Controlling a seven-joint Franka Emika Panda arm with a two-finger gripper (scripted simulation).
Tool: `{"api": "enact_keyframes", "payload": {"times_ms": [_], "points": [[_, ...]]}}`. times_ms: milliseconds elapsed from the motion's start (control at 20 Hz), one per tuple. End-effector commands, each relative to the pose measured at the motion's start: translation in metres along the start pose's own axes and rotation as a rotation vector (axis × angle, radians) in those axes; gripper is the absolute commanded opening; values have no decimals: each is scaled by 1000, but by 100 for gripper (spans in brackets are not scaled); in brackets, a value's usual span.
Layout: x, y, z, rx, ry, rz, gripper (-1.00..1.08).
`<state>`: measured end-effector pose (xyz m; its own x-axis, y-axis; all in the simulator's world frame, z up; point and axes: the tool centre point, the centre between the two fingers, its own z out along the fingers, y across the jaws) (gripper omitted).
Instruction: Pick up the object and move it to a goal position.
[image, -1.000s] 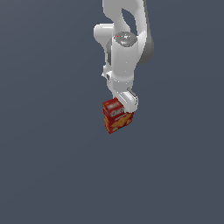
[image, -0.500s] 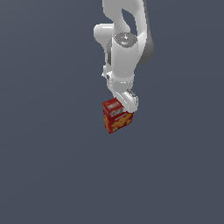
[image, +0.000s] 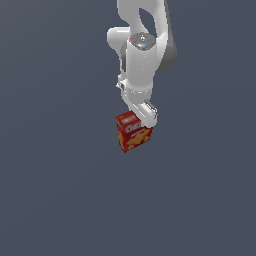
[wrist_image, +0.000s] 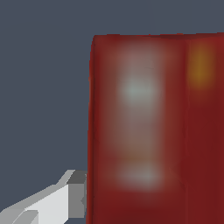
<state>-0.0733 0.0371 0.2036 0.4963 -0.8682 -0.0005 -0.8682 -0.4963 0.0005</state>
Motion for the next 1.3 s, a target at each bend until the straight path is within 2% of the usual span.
{"api": "enact_keyframes", "payload": {"times_ms": [0, 300, 950, 1250], "points": [[4, -1, -10, 2, 1, 0, -100], [19, -4, -46, 2, 0, 0, -100], [67, -16, -157, 1, 0, 0, -100], [85, -22, -195, 1, 0, 0, -100]]}}
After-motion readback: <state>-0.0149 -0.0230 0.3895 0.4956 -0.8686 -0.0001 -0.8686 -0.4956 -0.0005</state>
